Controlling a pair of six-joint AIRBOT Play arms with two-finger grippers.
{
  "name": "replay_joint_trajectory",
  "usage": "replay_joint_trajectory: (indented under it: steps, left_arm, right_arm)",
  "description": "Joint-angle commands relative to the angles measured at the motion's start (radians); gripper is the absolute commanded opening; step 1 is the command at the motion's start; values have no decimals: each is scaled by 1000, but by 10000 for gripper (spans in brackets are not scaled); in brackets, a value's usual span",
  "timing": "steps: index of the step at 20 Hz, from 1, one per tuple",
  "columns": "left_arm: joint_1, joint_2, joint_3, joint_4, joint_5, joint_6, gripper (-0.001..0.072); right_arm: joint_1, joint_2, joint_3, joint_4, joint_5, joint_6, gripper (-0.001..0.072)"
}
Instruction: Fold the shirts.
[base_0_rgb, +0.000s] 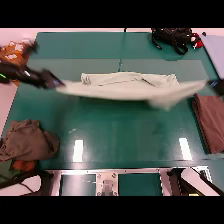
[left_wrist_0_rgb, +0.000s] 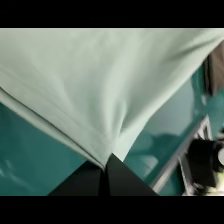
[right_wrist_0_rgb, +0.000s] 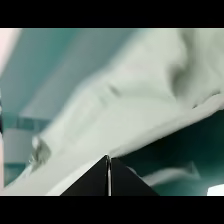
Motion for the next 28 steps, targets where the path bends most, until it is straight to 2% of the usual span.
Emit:
replay_joint_trajectory:
  steps: [1,3,7,9,13,17,19,22,25,28]
  left_arm:
    - [1,219,264,-3,81,-68,26]
    - [1,310,430,-3,131,-87,26]
    - [1,433,693,64,205,-167,27]
    - [1,478,726,138,224,-202,27]
    - [1,491,685,296,171,-244,27]
    - [1,448,497,314,171,-238,27]
    - [1,385,383,287,170,-220,27]
    - [0,233,203,168,192,-135,27]
    - [-2,27,58,51,261,-45,27]
    - [-55,-204,38,46,350,-21,27]
  right_arm:
    - [-17,152,278,225,-45,-3,16]
    - [-45,230,423,270,-133,4,16]
    - [-80,346,659,222,-290,11,16]
    - [-80,384,732,121,-334,34,16]
    - [-78,403,761,-55,-312,110,16]
    - [-74,396,550,31,-266,92,16]
    - [-24,384,377,48,-271,31,16]
    - [122,294,114,48,-340,-74,16]
    - [262,94,-61,48,-468,-166,16]
    - [335,-192,-51,52,-538,-192,16]
